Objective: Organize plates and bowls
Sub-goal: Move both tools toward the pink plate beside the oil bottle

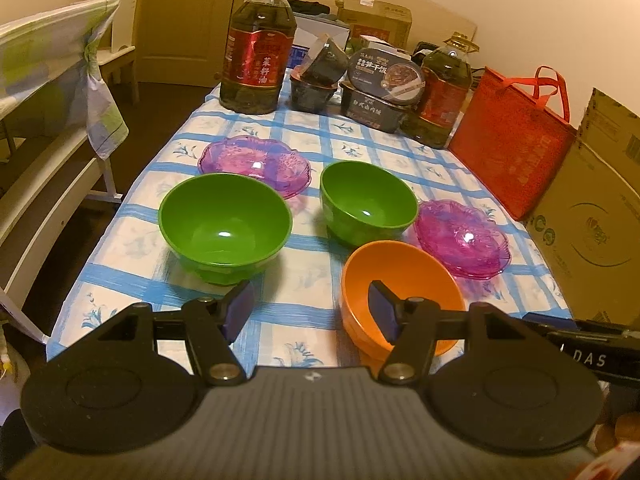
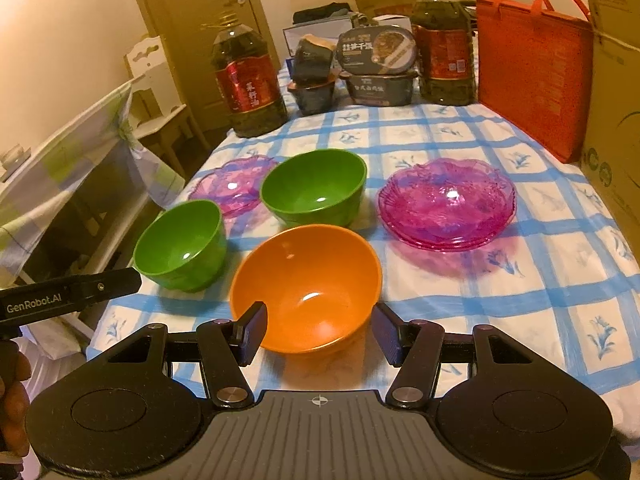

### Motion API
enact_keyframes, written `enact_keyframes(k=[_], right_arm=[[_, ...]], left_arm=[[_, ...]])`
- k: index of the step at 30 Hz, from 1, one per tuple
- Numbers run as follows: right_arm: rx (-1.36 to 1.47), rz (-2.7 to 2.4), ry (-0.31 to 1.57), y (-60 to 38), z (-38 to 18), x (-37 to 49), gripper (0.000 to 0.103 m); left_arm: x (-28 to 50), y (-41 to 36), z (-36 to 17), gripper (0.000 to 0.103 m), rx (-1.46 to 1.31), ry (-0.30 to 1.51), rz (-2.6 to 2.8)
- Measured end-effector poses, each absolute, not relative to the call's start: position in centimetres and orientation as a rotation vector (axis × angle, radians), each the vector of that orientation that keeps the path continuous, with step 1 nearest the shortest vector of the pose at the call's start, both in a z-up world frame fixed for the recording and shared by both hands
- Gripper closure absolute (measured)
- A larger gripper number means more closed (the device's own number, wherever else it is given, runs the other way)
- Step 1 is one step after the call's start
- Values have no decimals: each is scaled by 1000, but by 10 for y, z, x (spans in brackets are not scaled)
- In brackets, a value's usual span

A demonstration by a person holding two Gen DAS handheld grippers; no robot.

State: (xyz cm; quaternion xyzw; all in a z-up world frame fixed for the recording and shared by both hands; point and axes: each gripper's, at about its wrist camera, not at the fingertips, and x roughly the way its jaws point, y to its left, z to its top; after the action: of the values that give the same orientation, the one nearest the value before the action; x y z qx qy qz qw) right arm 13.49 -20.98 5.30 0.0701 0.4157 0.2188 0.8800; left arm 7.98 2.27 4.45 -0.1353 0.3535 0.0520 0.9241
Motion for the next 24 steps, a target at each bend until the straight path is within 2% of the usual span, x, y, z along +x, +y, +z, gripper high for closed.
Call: enact_keyframes(k=[13, 24], right_arm=[[115, 477, 873, -188, 54, 143, 45], [91, 500, 873, -150, 61, 179, 45]], left_arm=[[82, 38, 40, 38, -262, 737, 128], [113, 84, 53, 32, -211, 710, 137]])
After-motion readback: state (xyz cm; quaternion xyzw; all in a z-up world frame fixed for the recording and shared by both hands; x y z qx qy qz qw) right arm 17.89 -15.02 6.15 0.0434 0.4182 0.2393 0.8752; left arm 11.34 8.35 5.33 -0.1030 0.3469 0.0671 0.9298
